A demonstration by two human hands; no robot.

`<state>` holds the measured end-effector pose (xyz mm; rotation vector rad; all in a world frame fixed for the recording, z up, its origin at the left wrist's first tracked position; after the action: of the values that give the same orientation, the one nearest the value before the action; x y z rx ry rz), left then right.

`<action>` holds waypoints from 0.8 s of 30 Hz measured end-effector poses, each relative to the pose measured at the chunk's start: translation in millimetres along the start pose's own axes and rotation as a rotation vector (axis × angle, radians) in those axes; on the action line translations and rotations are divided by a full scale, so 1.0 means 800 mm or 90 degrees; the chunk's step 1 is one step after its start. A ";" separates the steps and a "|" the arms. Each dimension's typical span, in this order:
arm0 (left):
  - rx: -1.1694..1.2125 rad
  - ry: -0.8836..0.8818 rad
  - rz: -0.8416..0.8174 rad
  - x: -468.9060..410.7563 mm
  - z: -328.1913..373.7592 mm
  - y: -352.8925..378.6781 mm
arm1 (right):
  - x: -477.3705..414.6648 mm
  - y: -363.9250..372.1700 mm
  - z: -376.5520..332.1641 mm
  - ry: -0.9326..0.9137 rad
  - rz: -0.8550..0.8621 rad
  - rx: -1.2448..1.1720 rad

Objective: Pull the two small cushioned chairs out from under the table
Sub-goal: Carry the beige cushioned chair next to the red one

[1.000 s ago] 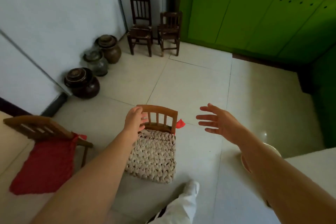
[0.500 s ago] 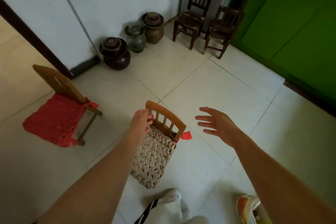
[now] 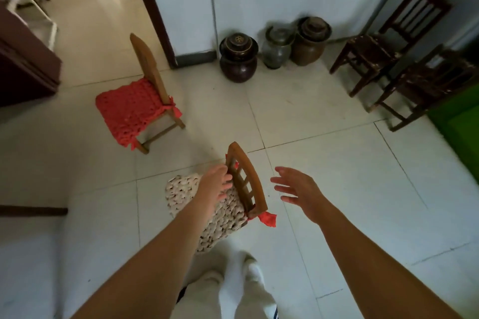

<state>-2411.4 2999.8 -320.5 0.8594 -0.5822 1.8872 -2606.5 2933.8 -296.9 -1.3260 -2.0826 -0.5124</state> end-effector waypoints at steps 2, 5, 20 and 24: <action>0.010 0.003 0.016 -0.006 -0.010 0.016 | -0.019 -0.009 0.009 -0.003 -0.008 0.016; 0.011 0.003 0.030 -0.028 -0.018 0.039 | -0.054 -0.012 0.029 0.007 -0.025 0.070; -0.044 -0.040 0.008 -0.212 -0.087 0.109 | -0.216 0.041 0.148 -0.002 -0.154 0.391; 0.084 -0.121 -0.069 -0.210 -0.092 0.104 | -0.220 0.048 0.143 -0.007 -0.128 0.394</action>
<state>-2458.8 2920.4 -499.2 1.1436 -0.5190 1.7723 -2549.4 2901.8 -500.1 -0.7658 -2.1463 0.0705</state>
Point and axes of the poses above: each hand's wrist, its own x-axis away from the middle knuckle, its own y-axis out of the palm, z = x × y, the point moved 5 cm from there along -x, towards the middle knuckle, and after that the axes turned 1 degree about -z, right-handed, at the moved point
